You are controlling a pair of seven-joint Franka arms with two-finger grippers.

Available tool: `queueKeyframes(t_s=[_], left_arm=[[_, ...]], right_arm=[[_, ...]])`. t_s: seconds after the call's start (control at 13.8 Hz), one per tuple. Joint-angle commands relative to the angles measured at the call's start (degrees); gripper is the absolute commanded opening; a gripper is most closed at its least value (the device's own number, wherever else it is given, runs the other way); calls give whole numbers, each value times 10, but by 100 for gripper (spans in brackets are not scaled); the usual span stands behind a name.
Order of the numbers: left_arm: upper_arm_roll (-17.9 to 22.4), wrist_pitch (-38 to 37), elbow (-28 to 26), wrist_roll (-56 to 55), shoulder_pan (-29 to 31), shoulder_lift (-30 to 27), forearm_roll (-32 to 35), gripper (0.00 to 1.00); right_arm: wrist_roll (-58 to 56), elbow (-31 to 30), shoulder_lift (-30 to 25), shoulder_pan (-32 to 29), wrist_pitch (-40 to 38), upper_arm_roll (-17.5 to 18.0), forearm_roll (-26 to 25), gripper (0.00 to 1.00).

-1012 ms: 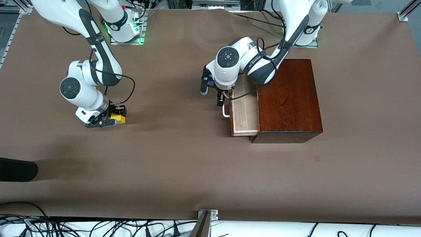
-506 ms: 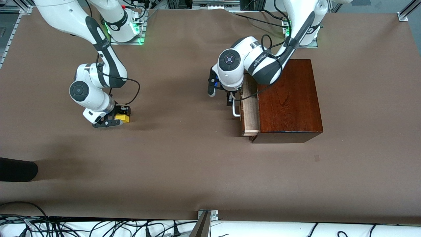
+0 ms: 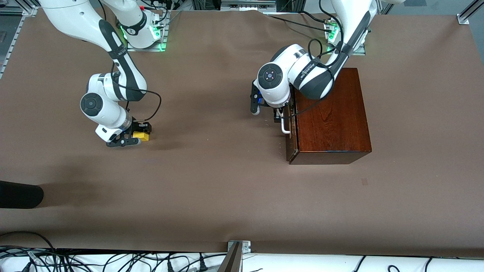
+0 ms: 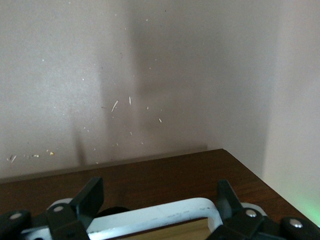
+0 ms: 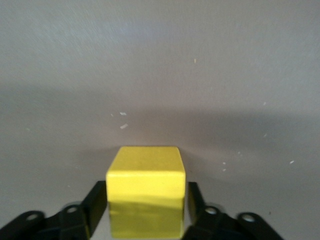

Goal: Open drawer, take yellow block, close drawer

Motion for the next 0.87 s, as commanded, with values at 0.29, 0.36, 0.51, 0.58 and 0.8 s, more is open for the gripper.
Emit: queueKeyframes(t_s=[0.29, 0.36, 0.51, 0.58, 0.8], left_arm=[[30, 0, -4, 10, 18, -19, 40, 100], [29, 1, -1, 6, 18, -22, 34, 100], [24, 4, 11, -1, 18, -41, 3, 100], [24, -1, 25, -5, 18, -53, -26, 100], [29, -3, 29, -21, 45, -109, -57, 100]], right_arm=[[4, 142, -85, -6, -218, 13, -11, 100], [4, 175, -94, -6, -261, 12, -13, 100], [4, 263, -107, -6, -364, 12, -29, 100], [3, 310, -110, -5, -415, 12, -31, 100], [-1, 414, -119, -4, -536, 8, -31, 100]])
